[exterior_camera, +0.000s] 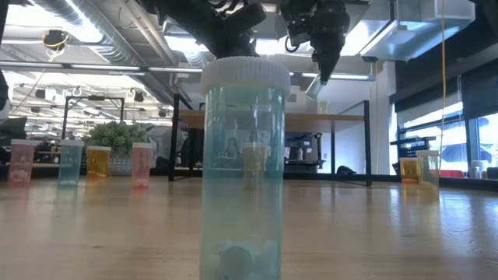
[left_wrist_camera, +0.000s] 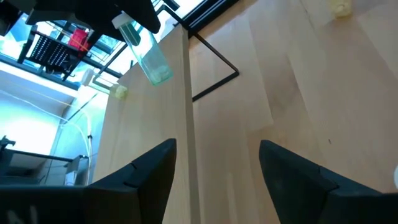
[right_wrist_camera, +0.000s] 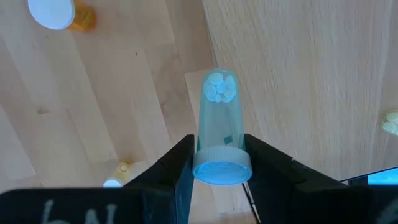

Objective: Pick and place medicine bottles onto shelf by color
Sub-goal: Put the top right blue medicine bottle on the shelf

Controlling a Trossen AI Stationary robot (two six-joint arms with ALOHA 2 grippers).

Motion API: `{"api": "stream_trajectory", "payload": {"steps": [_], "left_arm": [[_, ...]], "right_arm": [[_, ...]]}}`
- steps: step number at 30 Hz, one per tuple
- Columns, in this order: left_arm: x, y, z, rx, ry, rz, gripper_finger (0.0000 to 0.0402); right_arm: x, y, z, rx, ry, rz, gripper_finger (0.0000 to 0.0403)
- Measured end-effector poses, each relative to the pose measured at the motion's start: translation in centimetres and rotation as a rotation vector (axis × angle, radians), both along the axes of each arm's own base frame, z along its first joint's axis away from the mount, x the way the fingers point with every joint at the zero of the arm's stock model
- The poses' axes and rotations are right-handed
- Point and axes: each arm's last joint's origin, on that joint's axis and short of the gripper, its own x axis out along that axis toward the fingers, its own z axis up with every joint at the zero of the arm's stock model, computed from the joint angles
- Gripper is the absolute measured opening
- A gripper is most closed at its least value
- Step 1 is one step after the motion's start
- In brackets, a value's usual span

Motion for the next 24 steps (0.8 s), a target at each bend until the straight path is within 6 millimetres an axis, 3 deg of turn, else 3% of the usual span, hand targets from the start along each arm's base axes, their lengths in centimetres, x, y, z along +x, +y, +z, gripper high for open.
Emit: {"api": "stream_trajectory", "payload": {"steps": [24], "left_arm": [[0.25,-0.21,-0.16,-0.068,-0.030,-0.036,0.0226]], "right_arm": [[0.04,-0.02,0.01,-0.002,-0.004,-0.002,0.0131]]}}
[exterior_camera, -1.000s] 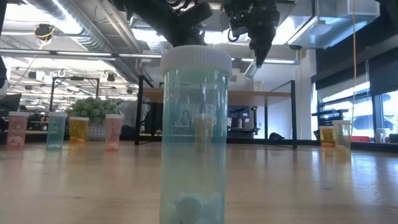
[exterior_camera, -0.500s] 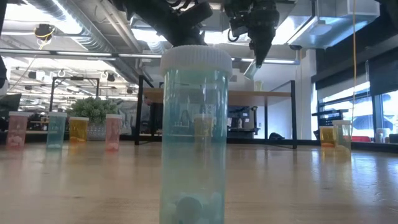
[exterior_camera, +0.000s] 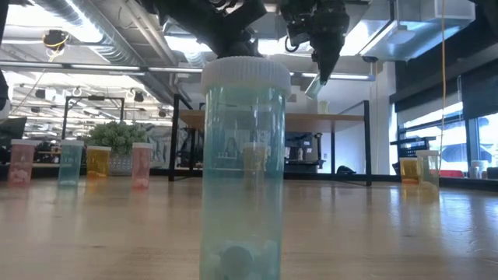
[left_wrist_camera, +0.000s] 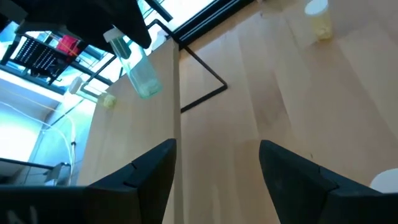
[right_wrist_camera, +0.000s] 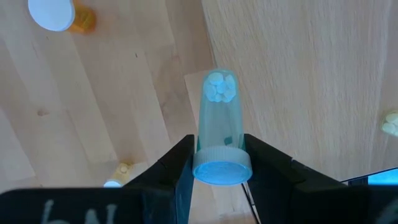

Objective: Pick and place medicine bottles onto shelf by color
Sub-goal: Put the top right blue medicine bottle on the shelf

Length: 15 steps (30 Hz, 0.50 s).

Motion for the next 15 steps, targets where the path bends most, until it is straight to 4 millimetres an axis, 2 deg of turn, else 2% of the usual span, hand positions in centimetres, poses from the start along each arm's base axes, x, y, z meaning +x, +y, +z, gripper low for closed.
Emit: {"api": "stream_trajectory", "payload": {"steps": [7,15], "left_arm": [[0.1,0.0,0.2,-0.044,-0.055,0.031,0.0226],[0.0,2.9,0.6,-0.436,-0.279,0.185,0.0226]], "right_arm": [[0.1,0.0,0.0,-0.003,-0.007,0.001,0.0131],[0.1,0.0,0.0,-0.006,-0.014,0.004,0.0131]]}}
